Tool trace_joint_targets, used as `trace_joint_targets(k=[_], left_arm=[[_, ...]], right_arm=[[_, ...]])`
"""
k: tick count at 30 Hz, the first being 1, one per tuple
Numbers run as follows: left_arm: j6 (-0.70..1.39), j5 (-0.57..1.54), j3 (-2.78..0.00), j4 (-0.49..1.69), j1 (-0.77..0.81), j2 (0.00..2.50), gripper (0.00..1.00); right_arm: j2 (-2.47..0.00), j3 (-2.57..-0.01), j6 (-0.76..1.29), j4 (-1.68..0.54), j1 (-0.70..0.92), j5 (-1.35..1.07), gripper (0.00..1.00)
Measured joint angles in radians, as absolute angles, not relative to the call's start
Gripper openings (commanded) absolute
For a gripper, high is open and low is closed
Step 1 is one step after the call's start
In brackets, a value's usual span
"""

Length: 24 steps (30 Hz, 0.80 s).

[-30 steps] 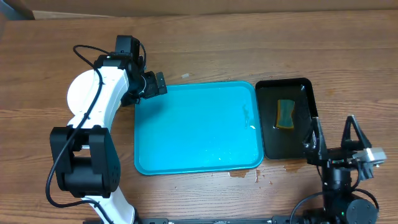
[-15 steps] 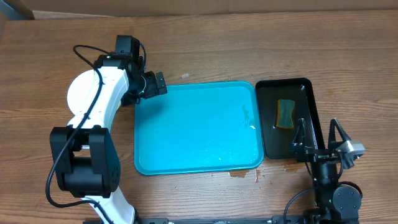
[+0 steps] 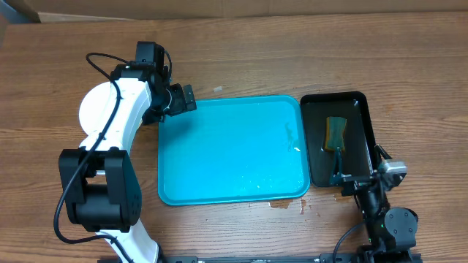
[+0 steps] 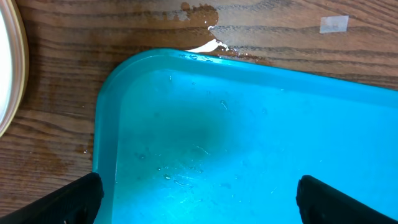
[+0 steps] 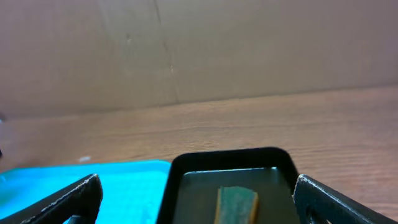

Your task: Clean dirty plates on tray and stack at the side

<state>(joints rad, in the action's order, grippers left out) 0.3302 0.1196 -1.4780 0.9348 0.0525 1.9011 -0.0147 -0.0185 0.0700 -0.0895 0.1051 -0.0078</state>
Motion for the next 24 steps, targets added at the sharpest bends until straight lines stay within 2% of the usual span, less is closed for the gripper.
trace_joint_targets(k=[9,24], left_arm=[[0.33,0.12,-1.478,0.935,0.052,1.901,1.0],[0.33,0.12,-1.478,0.935,0.052,1.901,1.0]], right_arm=[[-0.015,-0.019,-0.103,-0.09,0.105,-0.017,1.0],[-0.015,-0.019,-0.132,-0.09,0.105,-0.019,1.0]])
